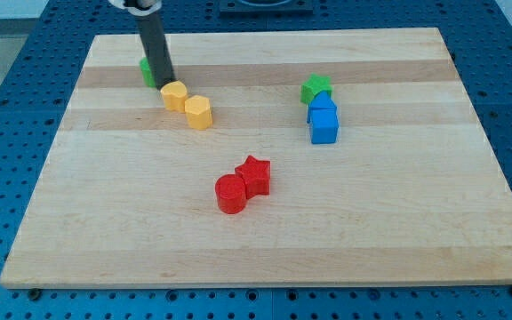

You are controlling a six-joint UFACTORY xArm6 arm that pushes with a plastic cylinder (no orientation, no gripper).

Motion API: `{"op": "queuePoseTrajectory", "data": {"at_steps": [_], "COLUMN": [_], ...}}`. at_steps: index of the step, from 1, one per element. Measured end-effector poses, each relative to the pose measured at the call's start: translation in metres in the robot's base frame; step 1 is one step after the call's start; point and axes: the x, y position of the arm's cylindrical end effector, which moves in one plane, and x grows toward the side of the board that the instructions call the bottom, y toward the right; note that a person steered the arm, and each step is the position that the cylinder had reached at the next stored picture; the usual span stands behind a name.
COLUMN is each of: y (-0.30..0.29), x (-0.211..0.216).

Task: Move the yellow heart to the top right of the yellow hexagon

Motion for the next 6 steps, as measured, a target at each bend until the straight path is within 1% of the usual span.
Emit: {"op": "queuePoseTrajectory", "data": {"at_steps": [1,2,3,5,6], "y": [-0.023,-0.037,-0.035,-0.002,0.021], "x": [0.009,0.030,0.048,0.044,0.034]}}
